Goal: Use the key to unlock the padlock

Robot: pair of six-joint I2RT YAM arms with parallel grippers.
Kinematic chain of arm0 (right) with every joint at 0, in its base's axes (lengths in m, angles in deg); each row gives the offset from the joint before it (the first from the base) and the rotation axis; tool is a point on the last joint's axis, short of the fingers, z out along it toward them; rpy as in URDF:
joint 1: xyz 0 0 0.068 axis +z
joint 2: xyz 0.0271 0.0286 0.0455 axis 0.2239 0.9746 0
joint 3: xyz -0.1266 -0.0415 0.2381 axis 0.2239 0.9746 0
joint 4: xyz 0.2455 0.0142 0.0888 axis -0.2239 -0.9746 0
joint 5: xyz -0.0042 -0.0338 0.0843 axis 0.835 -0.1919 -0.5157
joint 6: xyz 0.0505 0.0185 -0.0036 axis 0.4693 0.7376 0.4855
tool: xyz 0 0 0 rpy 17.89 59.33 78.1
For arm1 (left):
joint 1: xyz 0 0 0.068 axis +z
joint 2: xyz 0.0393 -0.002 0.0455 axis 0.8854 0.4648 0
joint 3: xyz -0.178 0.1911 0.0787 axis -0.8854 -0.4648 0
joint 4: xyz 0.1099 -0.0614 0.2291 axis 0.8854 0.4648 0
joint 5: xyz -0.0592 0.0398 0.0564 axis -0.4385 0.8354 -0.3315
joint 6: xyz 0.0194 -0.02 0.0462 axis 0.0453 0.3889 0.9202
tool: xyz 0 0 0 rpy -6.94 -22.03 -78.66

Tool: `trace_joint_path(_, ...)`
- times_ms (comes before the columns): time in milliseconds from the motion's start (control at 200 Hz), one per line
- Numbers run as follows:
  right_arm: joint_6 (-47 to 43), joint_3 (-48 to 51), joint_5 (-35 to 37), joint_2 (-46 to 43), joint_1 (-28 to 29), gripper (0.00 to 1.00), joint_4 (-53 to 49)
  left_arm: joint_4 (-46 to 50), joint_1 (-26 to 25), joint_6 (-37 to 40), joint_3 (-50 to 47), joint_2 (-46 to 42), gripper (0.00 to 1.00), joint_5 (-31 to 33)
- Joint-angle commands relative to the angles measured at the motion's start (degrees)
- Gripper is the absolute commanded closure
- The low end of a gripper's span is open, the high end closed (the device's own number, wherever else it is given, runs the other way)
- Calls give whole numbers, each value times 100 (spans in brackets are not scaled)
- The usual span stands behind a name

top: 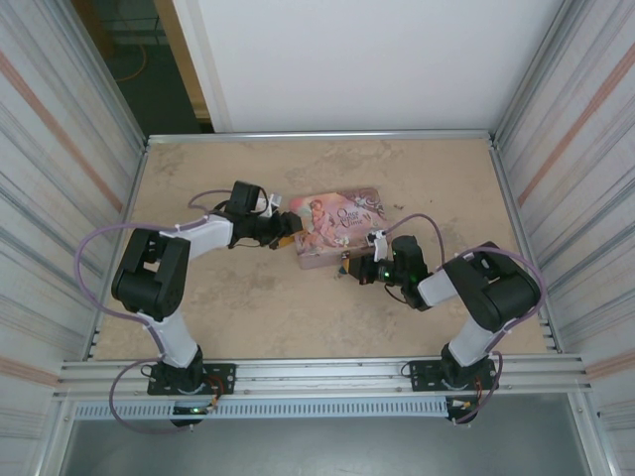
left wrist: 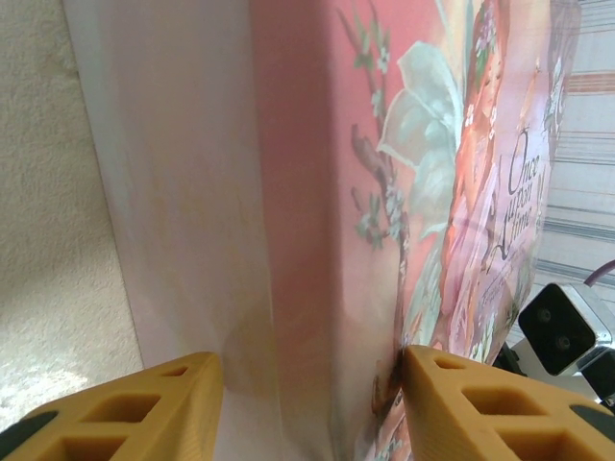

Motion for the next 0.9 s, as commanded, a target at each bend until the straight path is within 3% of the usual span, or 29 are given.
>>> trace_joint_path(0,154,92,109,-255,35,100,242,583,-49,-8,-281,-70,48,292)
trace_joint_path(571,1551,369,493,-177,-79,100,1445,-5,-269,-431,-1215,-650,49,373)
trace_joint_path(897,1651,285,522,-118,-90,100,1445,-41,-358,-482,-1399,-817,49,462)
